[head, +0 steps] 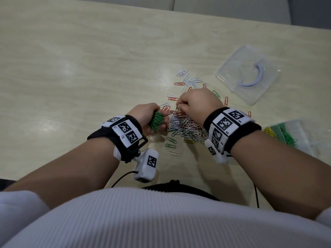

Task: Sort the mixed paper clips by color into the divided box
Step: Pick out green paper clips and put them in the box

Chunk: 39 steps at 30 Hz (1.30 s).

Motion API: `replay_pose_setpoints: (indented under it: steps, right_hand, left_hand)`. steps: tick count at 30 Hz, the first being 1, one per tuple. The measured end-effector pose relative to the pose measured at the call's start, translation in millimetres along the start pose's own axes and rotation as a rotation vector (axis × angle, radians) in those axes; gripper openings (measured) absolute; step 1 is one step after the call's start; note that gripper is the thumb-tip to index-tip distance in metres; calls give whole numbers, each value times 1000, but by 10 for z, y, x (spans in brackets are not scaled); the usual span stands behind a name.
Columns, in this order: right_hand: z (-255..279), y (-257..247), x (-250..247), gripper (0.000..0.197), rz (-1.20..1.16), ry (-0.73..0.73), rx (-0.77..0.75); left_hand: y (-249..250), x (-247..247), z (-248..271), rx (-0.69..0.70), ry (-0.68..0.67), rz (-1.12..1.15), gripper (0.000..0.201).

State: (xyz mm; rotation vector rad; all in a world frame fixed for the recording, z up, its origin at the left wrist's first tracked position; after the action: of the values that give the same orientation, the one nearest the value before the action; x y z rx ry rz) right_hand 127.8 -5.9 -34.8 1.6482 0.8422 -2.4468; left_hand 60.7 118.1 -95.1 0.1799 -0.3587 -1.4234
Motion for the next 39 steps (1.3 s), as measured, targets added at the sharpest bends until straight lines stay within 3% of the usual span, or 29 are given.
replay_pose_setpoints:
  steps: [5, 8, 11, 13, 16, 21, 31, 35, 39]
  right_hand:
    - [43, -21, -83, 19, -43, 72, 15]
    - [80, -94, -136, 12, -242, 144, 7]
    - [83, -277, -90, 6, -380, 84, -62]
    - [68, -345, -48, 9, -333, 41, -100]
    - [50, -220, -74, 18, -203, 83, -67]
    - [153, 127, 211, 21, 129, -117, 39]
    - [164, 109, 127, 13, 111, 37, 21]
    - [109, -2, 241, 16, 136, -51, -22]
    - [86, -15, 268, 22, 160, -46, -24]
  left_hand:
    - [-7, 18, 14, 9, -1, 3, 35]
    - [-32, 33, 12, 2, -23, 17, 35]
    - [-38, 95, 37, 4, -63, 29, 25]
    - [-31, 134, 49, 14, -80, 23, 22]
    - [-60, 163, 37, -7, -104, -8, 32]
    - [-95, 90, 20, -32, -70, -26, 37]
    - [-78, 34, -5, -6, -28, -32, 27]
    - [-74, -2, 10, -1, -11, -29, 28]
    - [-76, -25, 18, 2, 3, -36, 31]
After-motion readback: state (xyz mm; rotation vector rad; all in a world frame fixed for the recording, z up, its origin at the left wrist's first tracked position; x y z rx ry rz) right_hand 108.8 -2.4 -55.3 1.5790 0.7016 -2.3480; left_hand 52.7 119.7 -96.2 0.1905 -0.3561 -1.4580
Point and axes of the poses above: each hand's wrist, its own z-axis away from the middle knuckle, its own x-axis out of the palm, y = z × x, the point moved 10 cm from there along -z, towards the middle knuckle, and after that the axes turned 9 degrees about -x, right-handed, at the moved point
